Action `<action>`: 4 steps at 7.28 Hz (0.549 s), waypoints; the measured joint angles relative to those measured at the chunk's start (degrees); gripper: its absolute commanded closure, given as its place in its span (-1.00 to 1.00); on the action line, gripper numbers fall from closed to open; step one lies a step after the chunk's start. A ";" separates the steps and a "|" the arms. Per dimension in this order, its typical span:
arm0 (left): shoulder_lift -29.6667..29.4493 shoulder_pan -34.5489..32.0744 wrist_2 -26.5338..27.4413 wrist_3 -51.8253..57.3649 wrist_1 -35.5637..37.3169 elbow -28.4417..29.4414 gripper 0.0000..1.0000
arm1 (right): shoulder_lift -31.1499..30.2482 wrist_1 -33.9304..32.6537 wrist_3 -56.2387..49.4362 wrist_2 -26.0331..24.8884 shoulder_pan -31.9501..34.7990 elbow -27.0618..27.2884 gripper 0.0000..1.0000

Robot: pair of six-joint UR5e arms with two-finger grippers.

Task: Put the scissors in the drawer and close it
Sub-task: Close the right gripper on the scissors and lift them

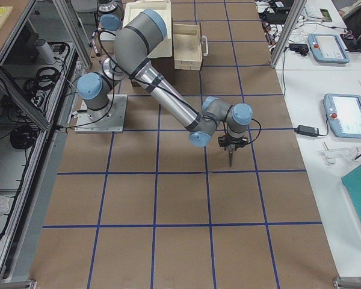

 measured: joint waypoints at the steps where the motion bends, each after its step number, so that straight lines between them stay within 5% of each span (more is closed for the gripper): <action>1: 0.08 0.00 0.04 -0.02 -0.04 -0.01 -1.00 | -0.28 0.54 -0.09 -0.16 0.13 -0.23 1.00; 4: 0.69 0.00 0.19 -0.08 -0.18 -0.02 -1.00 | -5.77 6.19 -0.16 -0.18 1.74 -0.39 1.00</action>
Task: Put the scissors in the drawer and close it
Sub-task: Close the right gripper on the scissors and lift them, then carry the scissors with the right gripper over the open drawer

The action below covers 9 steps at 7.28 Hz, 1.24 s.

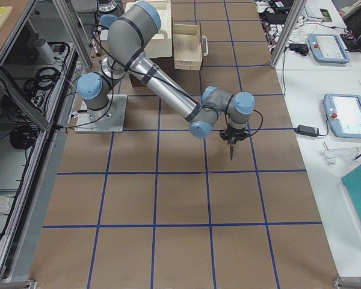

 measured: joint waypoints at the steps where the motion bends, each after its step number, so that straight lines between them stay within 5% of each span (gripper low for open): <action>1: 0.07 0.00 0.01 0.00 -0.01 0.00 -1.00 | -3.17 3.75 0.11 0.00 1.31 -0.01 1.00; 6: 0.56 0.00 0.20 0.00 -0.79 0.00 -1.00 | -19.21 20.85 10.25 -0.94 14.88 0.15 1.00; 9: 0.60 0.00 0.27 0.00 -0.81 0.00 -1.00 | -21.50 23.24 21.55 -3.01 28.11 0.16 1.00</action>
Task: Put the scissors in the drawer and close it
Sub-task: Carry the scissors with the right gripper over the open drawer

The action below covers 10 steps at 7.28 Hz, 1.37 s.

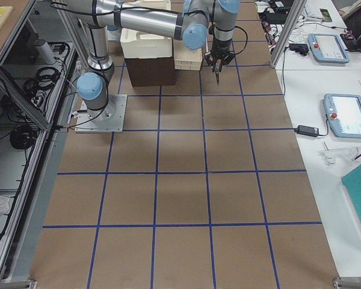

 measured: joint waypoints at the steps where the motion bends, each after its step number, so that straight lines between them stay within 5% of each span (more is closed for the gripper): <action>1: 0.01 0.00 0.00 0.00 0.00 0.00 -1.00 | 0.00 0.18 4.77 -0.01 4.12 0.03 1.00; 7: -0.16 -0.02 1.84 0.04 0.08 0.95 -1.00 | 3.88 -3.18 23.12 0.95 21.11 0.66 1.00; 10: -0.13 -0.09 4.78 -0.88 0.25 1.20 -1.00 | 6.72 -6.44 26.86 1.45 24.53 0.86 1.00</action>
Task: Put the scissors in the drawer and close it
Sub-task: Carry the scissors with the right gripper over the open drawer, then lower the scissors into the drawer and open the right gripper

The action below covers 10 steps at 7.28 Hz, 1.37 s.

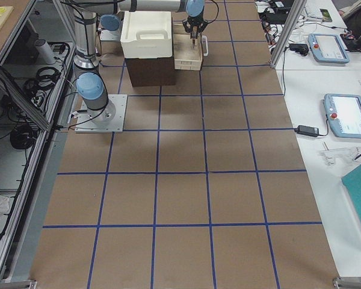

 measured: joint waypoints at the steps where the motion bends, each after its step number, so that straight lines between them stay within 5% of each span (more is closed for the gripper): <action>1: 0.10 -0.04 0.18 -0.54 -0.06 -0.02 -1.00 | 0.38 -0.34 0.16 0.68 0.21 0.23 1.00; 5: 0.66 -0.08 0.58 0.55 0.49 -0.56 -1.00 | 0.65 -1.37 1.33 1.25 0.33 3.46 1.00; 6: 0.79 -0.08 0.66 0.92 0.52 -0.69 -1.00 | 0.62 -1.44 2.16 1.22 0.33 3.69 -0.10; 7: 0.87 -0.08 0.75 1.07 0.53 -0.73 -1.00 | 0.58 -1.49 2.68 1.24 0.33 3.76 -0.82; 8: 0.95 -0.07 0.83 1.12 0.53 -0.75 -1.00 | 0.50 -1.63 3.77 1.31 0.33 3.78 -1.00; 10: 1.16 0.00 0.93 1.14 0.48 -0.76 -1.00 | 0.16 -1.94 7.38 1.28 0.32 3.65 -1.00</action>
